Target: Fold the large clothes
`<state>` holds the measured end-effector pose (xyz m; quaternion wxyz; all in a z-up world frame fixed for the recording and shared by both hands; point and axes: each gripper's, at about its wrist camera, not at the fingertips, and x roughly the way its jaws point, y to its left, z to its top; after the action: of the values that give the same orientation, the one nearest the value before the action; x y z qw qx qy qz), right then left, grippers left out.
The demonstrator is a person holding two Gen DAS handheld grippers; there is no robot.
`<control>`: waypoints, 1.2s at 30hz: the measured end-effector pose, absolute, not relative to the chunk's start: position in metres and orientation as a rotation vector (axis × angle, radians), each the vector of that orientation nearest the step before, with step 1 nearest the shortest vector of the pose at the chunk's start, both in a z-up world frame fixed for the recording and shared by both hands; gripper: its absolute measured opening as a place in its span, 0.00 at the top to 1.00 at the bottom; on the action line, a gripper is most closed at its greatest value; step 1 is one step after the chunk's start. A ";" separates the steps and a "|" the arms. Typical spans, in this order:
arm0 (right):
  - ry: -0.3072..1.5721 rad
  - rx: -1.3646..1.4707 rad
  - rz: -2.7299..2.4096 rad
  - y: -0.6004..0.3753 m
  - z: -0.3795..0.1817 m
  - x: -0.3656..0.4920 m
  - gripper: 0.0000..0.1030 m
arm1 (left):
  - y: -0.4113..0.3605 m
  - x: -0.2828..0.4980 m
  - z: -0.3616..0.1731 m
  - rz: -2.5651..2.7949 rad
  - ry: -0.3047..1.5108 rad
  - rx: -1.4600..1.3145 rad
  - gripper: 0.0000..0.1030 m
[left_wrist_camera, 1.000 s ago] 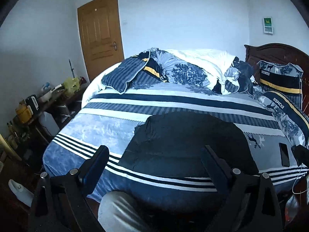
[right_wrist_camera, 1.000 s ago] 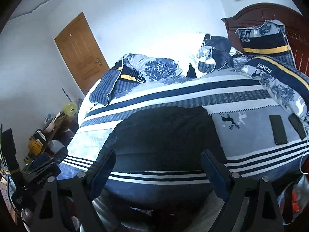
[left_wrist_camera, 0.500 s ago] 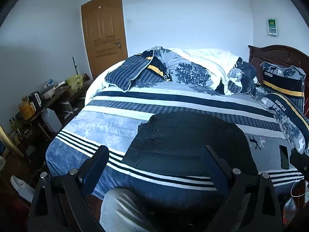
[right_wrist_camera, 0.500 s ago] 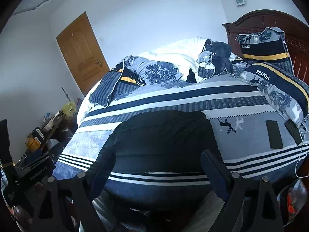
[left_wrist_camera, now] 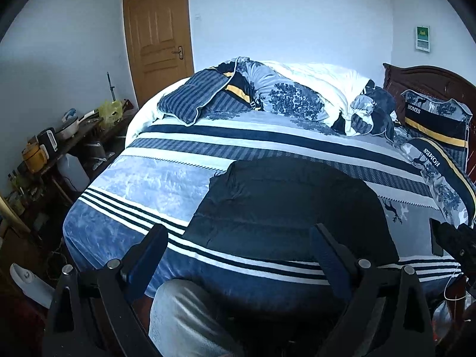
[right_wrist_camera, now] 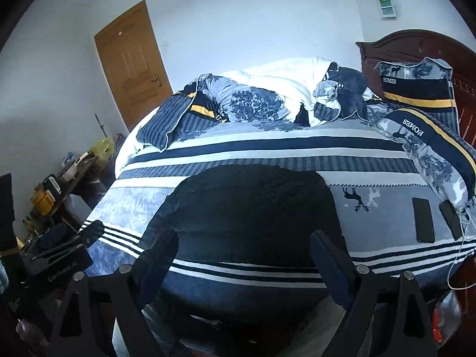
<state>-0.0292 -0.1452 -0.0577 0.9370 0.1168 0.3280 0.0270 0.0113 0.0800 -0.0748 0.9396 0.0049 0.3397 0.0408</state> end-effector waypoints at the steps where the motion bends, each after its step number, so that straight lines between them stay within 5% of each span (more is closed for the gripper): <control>1: 0.673 0.237 0.060 -0.143 -0.058 -0.027 0.11 | 0.081 0.012 -0.076 0.085 0.697 0.009 0.07; 36: 0.676 0.331 0.054 -0.175 -0.082 -0.017 0.11 | 0.032 0.021 -0.086 0.083 0.721 0.153 0.07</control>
<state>-0.0175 -0.1749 -0.0816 0.9297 0.1614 0.3301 0.0264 0.0206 0.0324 -0.0863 0.9320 0.0749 0.3524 0.0406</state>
